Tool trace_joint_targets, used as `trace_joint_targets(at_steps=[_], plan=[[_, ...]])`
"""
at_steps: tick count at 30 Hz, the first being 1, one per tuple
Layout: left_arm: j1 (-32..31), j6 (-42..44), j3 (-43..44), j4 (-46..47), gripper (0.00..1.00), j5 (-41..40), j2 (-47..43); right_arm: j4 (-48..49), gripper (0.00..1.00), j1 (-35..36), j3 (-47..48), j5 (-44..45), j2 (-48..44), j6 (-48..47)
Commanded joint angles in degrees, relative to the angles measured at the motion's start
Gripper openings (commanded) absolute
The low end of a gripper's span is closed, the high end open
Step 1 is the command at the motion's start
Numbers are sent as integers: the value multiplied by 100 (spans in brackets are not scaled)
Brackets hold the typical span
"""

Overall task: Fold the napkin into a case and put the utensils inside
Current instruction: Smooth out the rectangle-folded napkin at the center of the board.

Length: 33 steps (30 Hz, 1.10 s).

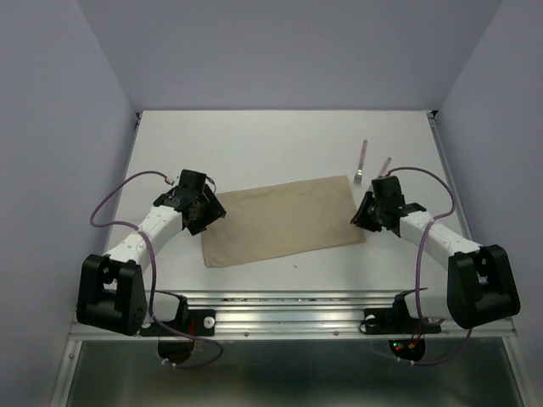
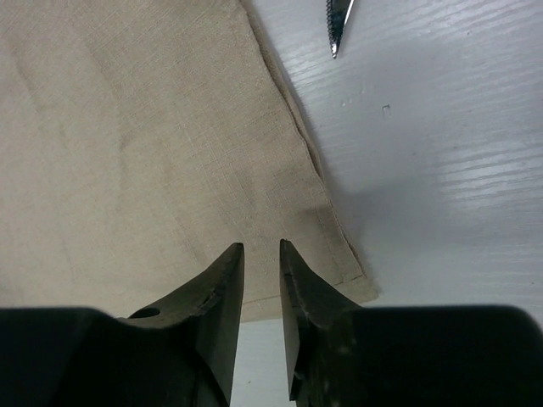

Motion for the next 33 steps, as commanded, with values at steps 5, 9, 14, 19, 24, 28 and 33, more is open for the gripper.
trace_joint_targets(at_steps=[5,9,14,19,24,28,33], plan=[[11,141,76,-53,75,-761,7,-195,37,-34,17,750,19,-107],[160,229,49,-36,72,-823,244,-239,38,-34,-27,759,159,-169],[257,256,-82,78,71,-841,403,-204,42,-34,-141,811,238,-142],[283,150,-302,315,69,-841,683,-107,42,-34,-194,724,440,-169],[310,80,-399,544,51,-841,1000,-28,32,-34,-255,627,467,-204],[310,71,-364,562,28,-815,1123,-28,27,-34,-281,723,414,-204],[310,141,-188,413,9,-867,904,-19,12,-34,-273,767,423,-151]])
